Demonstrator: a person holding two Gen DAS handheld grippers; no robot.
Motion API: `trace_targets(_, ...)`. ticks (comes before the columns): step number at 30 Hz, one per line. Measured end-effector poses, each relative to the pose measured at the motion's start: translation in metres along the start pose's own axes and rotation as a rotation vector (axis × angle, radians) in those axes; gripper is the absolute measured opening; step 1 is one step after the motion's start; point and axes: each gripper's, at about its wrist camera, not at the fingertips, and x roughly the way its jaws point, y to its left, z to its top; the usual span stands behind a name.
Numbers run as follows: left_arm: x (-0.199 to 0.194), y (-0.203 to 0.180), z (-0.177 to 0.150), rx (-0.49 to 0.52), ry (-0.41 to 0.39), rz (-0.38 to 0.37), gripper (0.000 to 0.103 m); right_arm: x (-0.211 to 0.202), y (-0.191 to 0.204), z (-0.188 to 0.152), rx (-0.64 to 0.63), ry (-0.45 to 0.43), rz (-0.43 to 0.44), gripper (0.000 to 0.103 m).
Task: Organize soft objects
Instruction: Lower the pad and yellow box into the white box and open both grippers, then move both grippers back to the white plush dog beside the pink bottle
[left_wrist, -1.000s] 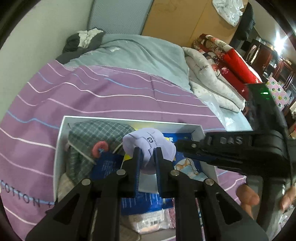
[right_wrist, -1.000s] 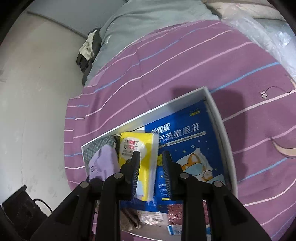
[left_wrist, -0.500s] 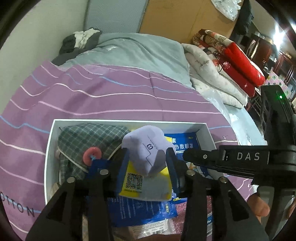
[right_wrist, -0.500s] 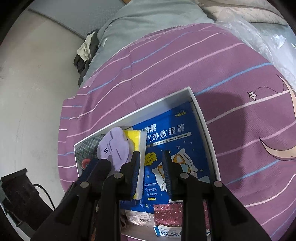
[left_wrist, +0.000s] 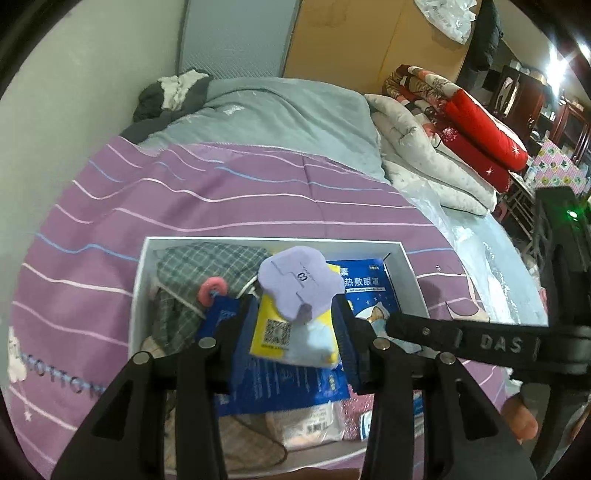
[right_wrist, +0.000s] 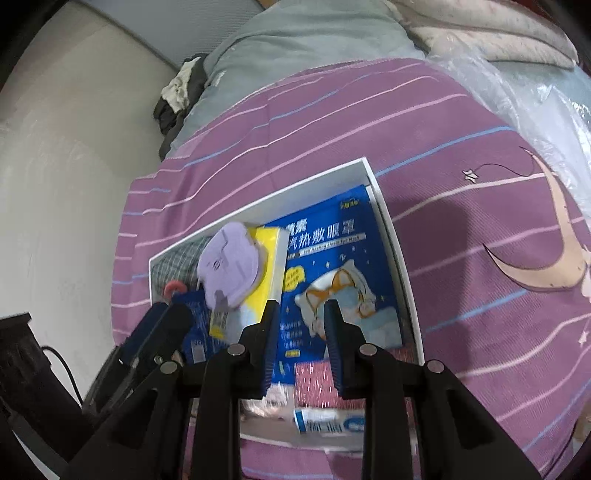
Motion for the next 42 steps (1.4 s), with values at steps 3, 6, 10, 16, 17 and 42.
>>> trace_targets(3,-0.011,0.002,-0.003,-0.007,-0.007,0.005,0.043,-0.012,0.003,-0.013,-0.020,-0.014,0.001,0.024)
trace_targets(6,-0.022,0.003,-0.006,-0.011,-0.005,-0.001,0.043,-0.022,0.009,-0.026,-0.064,-0.031,-0.016,0.024)
trace_targets(10,-0.032,0.002,-0.010,-0.004,0.008,0.002,0.043,-0.035,0.014,-0.047,-0.130,-0.064,-0.024,0.036)
trace_targets(16,-0.048,-0.005,-0.021,0.050,0.040,0.009,0.043,-0.054,0.023,-0.079,-0.231,-0.138,-0.065,0.050)
trace_targets(17,-0.051,-0.006,-0.023,0.056,0.045,0.009,0.043,-0.058,0.024,-0.084,-0.248,-0.149,-0.070,0.051)
trace_targets(42,-0.104,0.000,-0.110,0.025,0.085,0.036,0.043,-0.138,-0.042,-0.207,-0.178,-0.494,-0.055,0.080)
